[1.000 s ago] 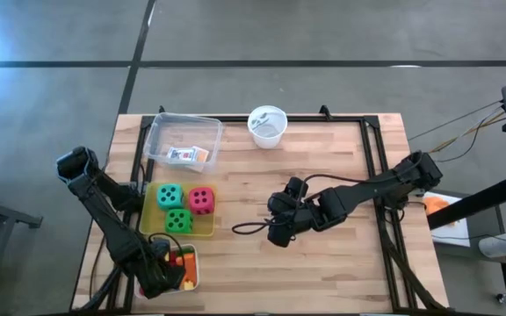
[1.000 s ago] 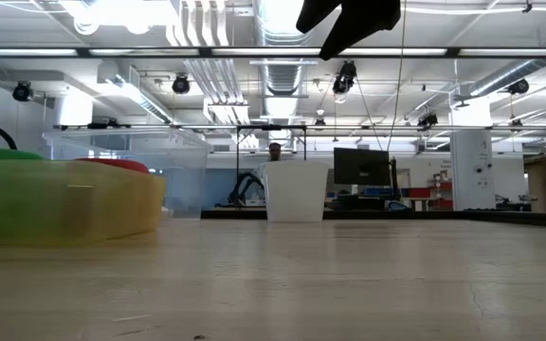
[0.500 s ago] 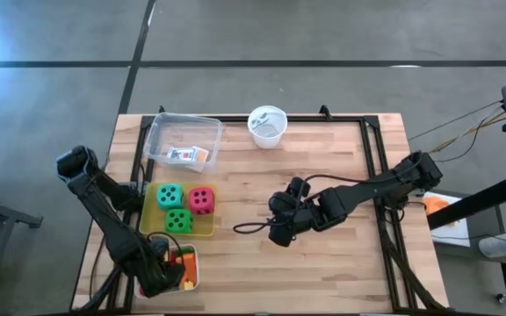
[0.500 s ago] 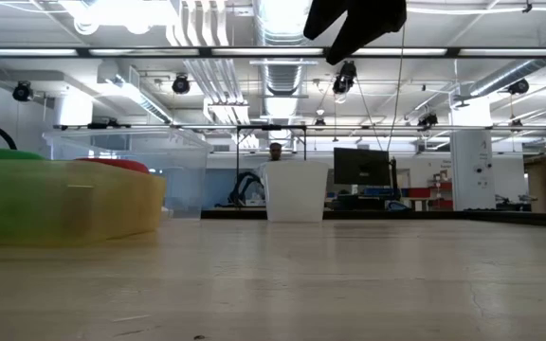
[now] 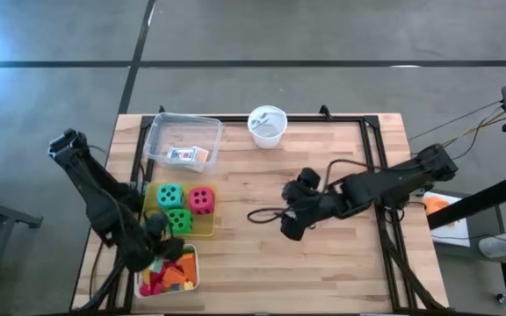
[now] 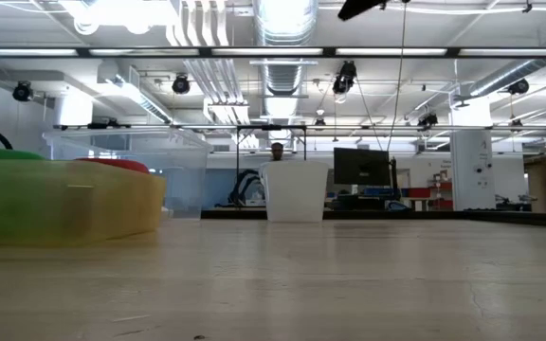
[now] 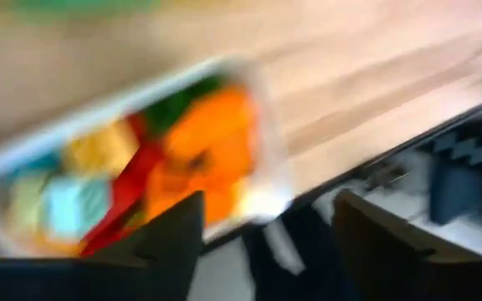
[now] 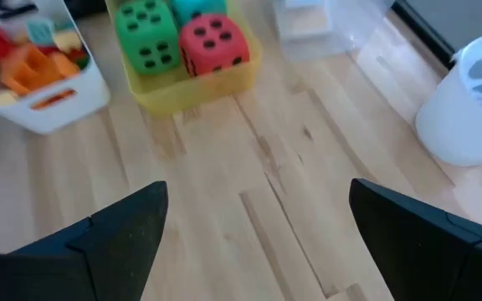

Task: Pick & Place Toys
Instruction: Return to Home Position

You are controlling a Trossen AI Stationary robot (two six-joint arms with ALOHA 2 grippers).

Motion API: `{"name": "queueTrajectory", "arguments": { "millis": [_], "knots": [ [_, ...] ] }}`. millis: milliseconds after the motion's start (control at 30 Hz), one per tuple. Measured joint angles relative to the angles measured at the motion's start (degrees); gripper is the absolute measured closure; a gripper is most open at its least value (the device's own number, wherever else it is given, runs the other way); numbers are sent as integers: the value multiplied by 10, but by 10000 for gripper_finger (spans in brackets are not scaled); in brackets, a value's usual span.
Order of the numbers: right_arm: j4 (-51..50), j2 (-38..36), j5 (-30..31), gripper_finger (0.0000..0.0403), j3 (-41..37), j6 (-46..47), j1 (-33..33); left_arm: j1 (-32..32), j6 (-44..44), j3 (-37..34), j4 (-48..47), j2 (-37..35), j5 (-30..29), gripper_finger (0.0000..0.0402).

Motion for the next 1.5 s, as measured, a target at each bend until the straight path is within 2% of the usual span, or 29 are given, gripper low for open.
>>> {"name": "queueTrajectory", "arguments": {
  "millis": [100,200,267,367,433,600,700,767,833,1033,1133,1233,1333,1433,1500],
  "knots": [
    [0,-28,3,35,-1,-4,-5,32,58,0,-3,-36,-89,211],
    [-6,-53,3,56,-7,-4,-12,72,168,0,0,-69,-181,283],
    [-13,-68,3,88,-12,-4,-15,100,287,0,18,-87,-229,331],
    [-14,-91,3,153,-28,-11,-17,135,524,0,82,-108,-266,388],
    [-13,-107,3,199,-42,-17,-17,155,685,0,147,-118,-274,393],
    [-8,-153,3,320,-79,-19,-17,185,1014,0,310,-124,-275,390],
    [4,-186,2,380,-103,-15,-17,193,1121,0,356,-124,-266,390],
    [22,-209,1,385,-122,-14,-17,204,1136,0,359,-126,-250,390],
    [47,-236,-5,382,-143,-21,-16,225,1125,-1,355,-131,-210,390],
    [114,-307,-51,381,-203,-57,-16,339,1092,-4,354,-137,-11,390],
    [123,-331,-52,381,-226,-58,-16,392,1102,-4,353,-137,45,390],
    [123,-349,-52,381,-245,-62,-17,433,1117,-4,343,-137,48,390],
    [112,-366,-62,381,-269,-82,-16,472,1118,-5,321,-137,23,390],
    [105,-385,-85,381,-297,-55,-16,500,1136,-5,273,-137,-2,390],
    [131,-398,-65,381,-318,-38,-16,506,1092,-6,246,-136,-2,390]
  ]
}}
